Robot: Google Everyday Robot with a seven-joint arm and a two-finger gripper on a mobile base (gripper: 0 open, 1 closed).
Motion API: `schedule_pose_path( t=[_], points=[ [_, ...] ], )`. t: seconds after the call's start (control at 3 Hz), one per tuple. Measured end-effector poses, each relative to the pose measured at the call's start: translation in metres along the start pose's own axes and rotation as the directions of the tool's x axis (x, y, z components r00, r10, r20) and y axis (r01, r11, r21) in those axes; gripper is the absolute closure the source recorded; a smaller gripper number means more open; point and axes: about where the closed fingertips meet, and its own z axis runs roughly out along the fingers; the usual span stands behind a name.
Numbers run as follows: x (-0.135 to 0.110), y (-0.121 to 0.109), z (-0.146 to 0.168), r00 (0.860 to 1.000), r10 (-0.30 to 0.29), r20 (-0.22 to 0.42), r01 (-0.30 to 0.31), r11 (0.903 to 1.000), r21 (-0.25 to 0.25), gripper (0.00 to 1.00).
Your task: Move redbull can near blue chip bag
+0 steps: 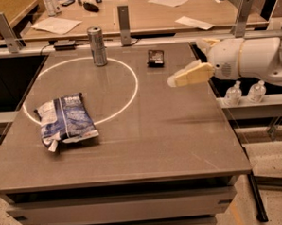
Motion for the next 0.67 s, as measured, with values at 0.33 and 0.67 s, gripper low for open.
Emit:
schedule_pose_path(
  t=[0.33, 0.67],
  points=[
    [-0.010, -0.014, 0.034, 1.000, 0.011, 0.001, -0.011, 0.9999, 0.008, 0.00],
    [-0.026, -0.032, 0.105, 1.000, 0.000, -0.002, 0.000, 0.9997, -0.024, 0.00]
  ],
)
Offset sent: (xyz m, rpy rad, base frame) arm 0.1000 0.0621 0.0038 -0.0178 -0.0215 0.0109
